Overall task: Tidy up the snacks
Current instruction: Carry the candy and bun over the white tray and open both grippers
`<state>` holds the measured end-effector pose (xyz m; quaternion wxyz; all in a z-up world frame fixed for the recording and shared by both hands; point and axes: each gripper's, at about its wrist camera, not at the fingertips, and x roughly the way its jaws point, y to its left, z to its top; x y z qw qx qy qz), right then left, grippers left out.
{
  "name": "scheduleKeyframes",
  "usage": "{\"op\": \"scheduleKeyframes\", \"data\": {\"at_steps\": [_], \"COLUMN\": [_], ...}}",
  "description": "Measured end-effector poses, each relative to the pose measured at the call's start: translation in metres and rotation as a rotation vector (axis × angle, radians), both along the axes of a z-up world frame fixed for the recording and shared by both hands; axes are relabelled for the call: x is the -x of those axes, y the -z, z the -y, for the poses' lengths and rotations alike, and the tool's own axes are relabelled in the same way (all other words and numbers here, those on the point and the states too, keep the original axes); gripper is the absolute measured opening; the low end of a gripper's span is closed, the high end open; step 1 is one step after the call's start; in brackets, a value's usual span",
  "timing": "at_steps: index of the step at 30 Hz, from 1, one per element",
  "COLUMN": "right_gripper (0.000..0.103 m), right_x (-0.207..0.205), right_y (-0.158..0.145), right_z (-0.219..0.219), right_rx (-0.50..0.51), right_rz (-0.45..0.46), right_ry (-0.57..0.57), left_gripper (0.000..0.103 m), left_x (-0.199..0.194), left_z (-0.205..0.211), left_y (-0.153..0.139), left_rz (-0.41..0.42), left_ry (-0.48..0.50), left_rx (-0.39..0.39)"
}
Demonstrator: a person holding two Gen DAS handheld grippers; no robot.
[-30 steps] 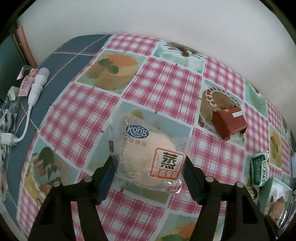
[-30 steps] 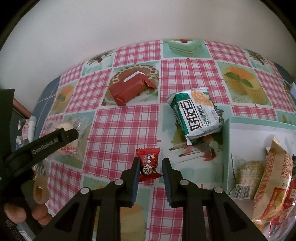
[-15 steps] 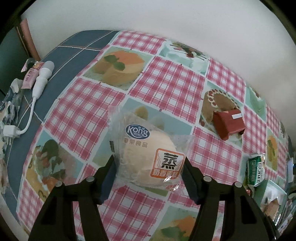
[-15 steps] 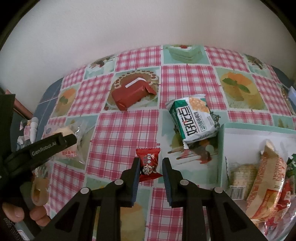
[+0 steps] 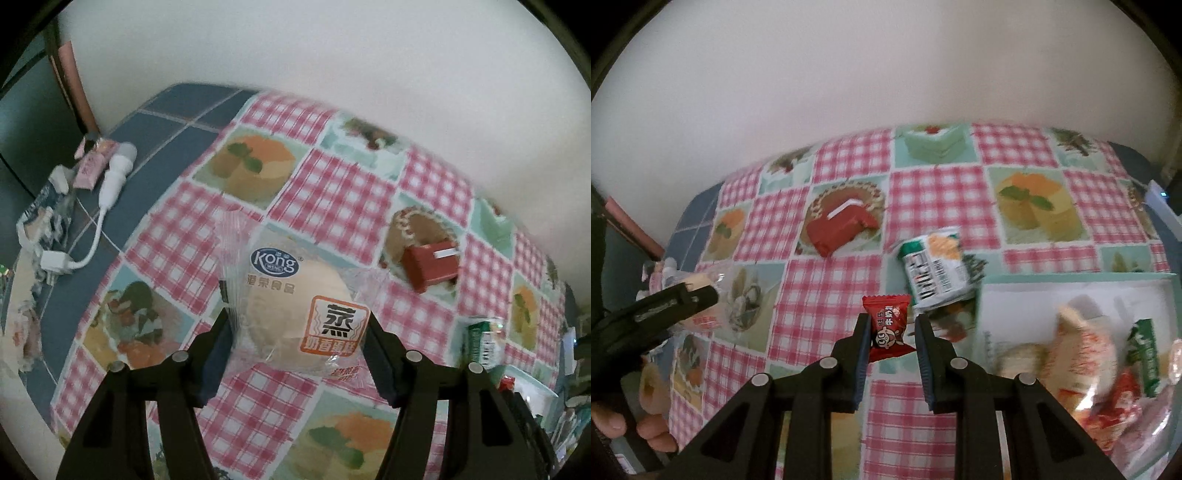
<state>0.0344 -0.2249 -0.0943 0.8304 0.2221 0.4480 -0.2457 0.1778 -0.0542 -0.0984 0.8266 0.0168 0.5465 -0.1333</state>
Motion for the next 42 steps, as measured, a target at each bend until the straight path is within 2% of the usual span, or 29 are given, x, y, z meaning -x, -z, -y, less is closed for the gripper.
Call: {"op": "scheduleKeyframes", "data": {"at_steps": [12,21,27,34,42], "right_gripper": [0.026,0.026,0.026,0.026,0.026], "right_x": [0.056,0.111,0.145,0.183,0.194], "right_y": [-0.054,-0.087,-0.099,-0.094,-0.064], "right_z": [0.043,0.064,0.082,0.117,0.149], "right_rx": [0.022,0.063,0.100,0.079,0.032], "right_rz": [0.081,0.126,0.131,0.132,0.086], "right_ry": [0.109,0.176,0.227,0.327,0.381], "left_gripper": [0.067,0.068,0.067,0.068,0.068], "left_x": [0.060,0.114,0.142,0.159,0.158], "left_z": [0.043,0.080,0.104,0.133,0.175], "left_y": [-0.062,-0.086,-0.084,-0.073,-0.020], "left_rz": [0.063,0.099,0.083,0.075,0.005], "left_ry": [0.108,0.217,0.291,0.354,0.409], "left_rx": [0.043,0.061,0.077,0.079,0.014]}}
